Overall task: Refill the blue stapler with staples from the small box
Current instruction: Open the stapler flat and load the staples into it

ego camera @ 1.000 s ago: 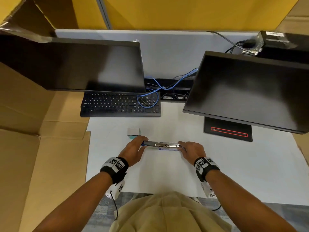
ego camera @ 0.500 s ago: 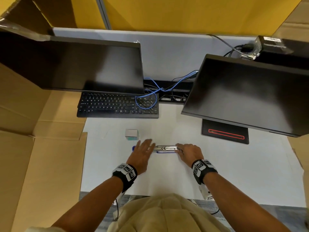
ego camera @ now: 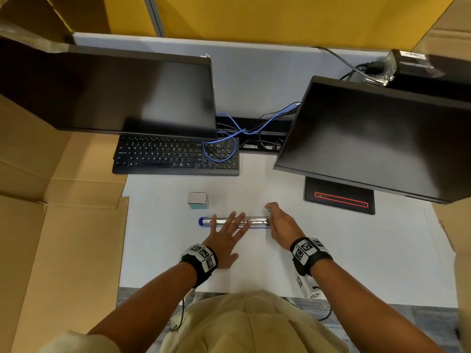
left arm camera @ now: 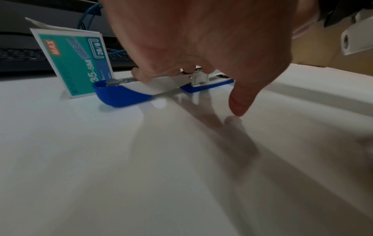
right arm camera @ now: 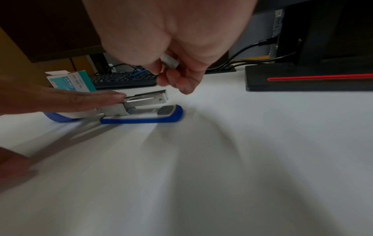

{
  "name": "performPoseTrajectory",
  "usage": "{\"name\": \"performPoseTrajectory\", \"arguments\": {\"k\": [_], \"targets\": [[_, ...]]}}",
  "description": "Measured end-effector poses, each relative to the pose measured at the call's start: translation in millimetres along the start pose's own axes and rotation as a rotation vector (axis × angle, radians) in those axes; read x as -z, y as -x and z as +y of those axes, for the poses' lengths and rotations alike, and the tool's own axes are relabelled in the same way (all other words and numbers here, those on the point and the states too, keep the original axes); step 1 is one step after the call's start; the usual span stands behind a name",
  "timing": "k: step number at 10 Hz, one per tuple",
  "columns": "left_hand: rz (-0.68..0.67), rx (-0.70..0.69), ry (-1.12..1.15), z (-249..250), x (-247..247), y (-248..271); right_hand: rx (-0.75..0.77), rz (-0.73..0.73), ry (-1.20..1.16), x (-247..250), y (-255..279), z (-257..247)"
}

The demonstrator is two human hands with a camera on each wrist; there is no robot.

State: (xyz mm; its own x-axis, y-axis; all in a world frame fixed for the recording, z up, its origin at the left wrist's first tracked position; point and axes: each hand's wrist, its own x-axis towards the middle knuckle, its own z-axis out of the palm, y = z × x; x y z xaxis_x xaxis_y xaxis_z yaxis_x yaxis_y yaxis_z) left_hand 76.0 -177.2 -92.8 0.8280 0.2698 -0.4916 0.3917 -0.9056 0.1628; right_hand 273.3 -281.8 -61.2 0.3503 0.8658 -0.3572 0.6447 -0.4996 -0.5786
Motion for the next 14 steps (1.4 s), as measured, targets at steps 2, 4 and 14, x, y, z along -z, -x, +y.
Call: {"name": "performPoseTrajectory", "arguments": {"k": [2,4,14], "targets": [[-0.012,-0.017,0.02,-1,3,0,-0.033,0.096,0.101,8,-7,-16],[-0.014,-0.007,0.027,-1,5,1,-0.01,0.083,0.129,-4,-10,-5],[-0.033,-0.023,0.026,-5,7,1,0.159,0.104,0.399,-16,-19,-9]]}}
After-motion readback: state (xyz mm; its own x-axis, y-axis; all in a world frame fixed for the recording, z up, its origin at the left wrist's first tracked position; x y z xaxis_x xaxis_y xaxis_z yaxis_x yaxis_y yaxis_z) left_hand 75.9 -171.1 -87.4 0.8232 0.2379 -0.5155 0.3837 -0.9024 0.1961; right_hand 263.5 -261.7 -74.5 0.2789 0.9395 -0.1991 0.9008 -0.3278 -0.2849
